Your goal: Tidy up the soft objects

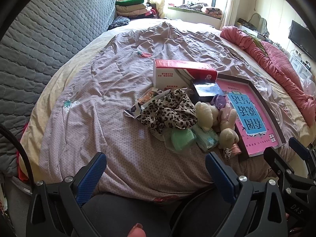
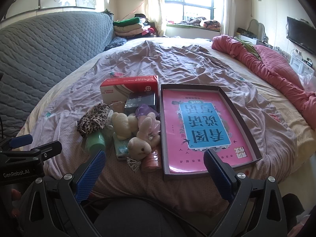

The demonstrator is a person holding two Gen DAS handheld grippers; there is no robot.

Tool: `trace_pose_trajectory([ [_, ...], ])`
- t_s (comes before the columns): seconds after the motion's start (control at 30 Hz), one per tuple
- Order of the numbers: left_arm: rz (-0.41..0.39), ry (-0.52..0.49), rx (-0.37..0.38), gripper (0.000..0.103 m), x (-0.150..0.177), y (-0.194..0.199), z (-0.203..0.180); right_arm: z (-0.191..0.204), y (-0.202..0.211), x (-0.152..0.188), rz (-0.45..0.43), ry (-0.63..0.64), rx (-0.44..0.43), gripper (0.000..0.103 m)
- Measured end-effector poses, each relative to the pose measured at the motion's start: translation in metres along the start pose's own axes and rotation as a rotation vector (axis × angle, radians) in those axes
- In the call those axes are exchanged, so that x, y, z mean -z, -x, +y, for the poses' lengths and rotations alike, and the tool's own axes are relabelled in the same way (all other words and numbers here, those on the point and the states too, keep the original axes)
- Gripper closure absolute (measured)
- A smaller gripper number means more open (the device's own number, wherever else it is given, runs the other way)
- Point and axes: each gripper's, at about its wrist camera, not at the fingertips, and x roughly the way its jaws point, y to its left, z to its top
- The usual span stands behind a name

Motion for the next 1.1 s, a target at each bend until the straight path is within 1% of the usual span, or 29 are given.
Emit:
trace_pose_trajectory([
  [0.4, 0.010, 0.008, 0.009, 0.002, 0.002, -0.001, 0.000, 0.000, -0.003, 0.000, 0.009, 0.002, 0.001, 0.004],
  [0.63, 0.024, 0.036, 0.020, 0.002, 0.002, -0.010, 0.008, 0.004, -0.013, 0.002, 0.026, 0.014, 0.001, 0.004],
  [0.93, 0.066, 0.072, 0.056, 0.002, -0.008, -0.036, 0.020, 0.007, -0.036, 0.000, 0.050, 0.041, 0.004, 0.004],
  [1.1, 0.079, 0.052, 0.066, 0.002, -0.023, -0.057, 0.015, 0.006, -0.053, -0.002, 0.074, 0.057, 0.013, 0.004],
])
